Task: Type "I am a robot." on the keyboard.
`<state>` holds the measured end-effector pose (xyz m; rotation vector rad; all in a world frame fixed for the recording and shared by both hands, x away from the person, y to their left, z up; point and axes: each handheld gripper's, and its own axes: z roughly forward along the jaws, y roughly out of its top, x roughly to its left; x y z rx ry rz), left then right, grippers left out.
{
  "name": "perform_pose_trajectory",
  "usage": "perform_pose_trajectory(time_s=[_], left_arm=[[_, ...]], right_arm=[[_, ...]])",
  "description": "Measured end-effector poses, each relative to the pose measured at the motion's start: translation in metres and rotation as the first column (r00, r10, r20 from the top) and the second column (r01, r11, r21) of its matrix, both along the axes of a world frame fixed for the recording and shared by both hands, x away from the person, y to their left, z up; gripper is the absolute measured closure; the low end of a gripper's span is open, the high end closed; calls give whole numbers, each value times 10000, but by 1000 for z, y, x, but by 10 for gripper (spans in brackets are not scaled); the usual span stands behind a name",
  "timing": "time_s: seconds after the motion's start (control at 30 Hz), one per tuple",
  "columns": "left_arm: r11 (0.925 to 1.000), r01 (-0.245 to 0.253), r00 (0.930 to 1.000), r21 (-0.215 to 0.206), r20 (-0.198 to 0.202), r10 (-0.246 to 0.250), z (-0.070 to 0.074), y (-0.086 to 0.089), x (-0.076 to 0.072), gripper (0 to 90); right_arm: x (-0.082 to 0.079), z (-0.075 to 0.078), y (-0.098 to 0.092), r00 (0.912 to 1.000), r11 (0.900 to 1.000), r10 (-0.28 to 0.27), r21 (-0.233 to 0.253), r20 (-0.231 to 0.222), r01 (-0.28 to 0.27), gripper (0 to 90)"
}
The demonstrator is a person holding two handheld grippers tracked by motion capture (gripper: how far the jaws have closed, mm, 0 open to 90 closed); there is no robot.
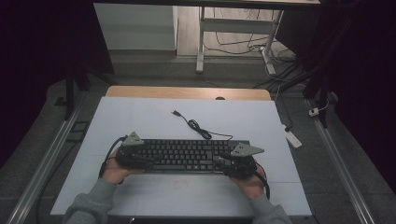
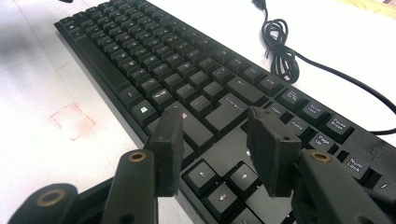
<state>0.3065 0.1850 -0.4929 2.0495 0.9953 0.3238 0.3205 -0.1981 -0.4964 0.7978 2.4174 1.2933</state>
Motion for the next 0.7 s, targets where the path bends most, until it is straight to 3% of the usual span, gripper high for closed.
perform_pose_trajectory(time_s=[0.43,0.7], left_arm=[[9997,-66,9999,-241,97,68,2,0,-1,324],[9997,110,9999,-225,107,-108,1,-3,-1,501]], right_arm=[[0,-2,2,10000,10000,60,-44,-45,-60,563],[0,-2,2,10000,9999,45,-155,-62,-46,563]])
